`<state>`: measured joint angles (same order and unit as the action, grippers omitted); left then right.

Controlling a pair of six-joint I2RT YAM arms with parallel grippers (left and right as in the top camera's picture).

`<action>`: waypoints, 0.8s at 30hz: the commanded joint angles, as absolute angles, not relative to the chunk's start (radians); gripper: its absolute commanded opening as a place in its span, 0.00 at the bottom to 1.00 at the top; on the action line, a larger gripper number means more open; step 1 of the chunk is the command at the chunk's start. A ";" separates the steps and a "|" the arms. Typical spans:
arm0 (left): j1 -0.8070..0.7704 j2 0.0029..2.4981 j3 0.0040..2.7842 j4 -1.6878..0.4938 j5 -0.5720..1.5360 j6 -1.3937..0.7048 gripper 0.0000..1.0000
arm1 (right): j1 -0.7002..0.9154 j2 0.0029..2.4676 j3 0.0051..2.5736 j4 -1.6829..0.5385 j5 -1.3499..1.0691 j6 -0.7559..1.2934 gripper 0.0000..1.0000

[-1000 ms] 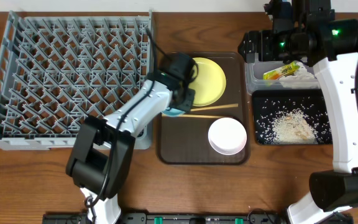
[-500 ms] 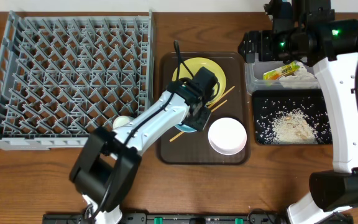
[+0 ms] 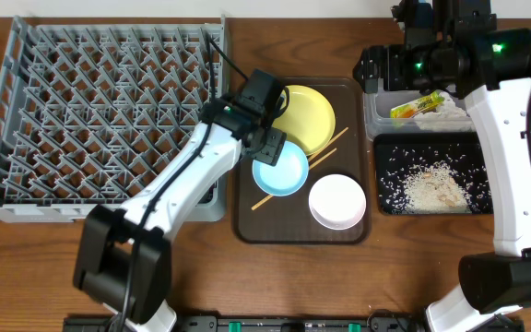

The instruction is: Sort waste into correct bins and load items into the dishwasher

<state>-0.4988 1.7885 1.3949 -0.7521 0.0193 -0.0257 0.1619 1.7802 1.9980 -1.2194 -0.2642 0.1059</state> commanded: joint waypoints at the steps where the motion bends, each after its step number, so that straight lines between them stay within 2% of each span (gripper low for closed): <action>1: -0.500 1.845 1.398 -0.754 0.007 0.056 0.70 | 0.171 1.786 2.000 -1.223 -0.258 0.107 0.99; 14: -0.501 1.925 1.393 -0.756 0.069 0.059 0.65 | 0.171 1.786 2.000 -1.223 -0.258 0.107 0.99; 18: -0.501 1.955 1.393 -0.754 0.097 0.059 0.55 | 0.168 1.786 2.000 -1.223 -0.258 0.107 0.99; 22: -0.501 1.974 1.393 -0.754 0.097 0.056 0.39 | 0.170 1.786 2.000 -1.223 -0.258 0.107 0.99; 24: -0.501 1.984 1.393 -0.753 0.097 0.056 0.38 | 0.171 1.786 2.000 -1.223 -0.258 0.107 0.99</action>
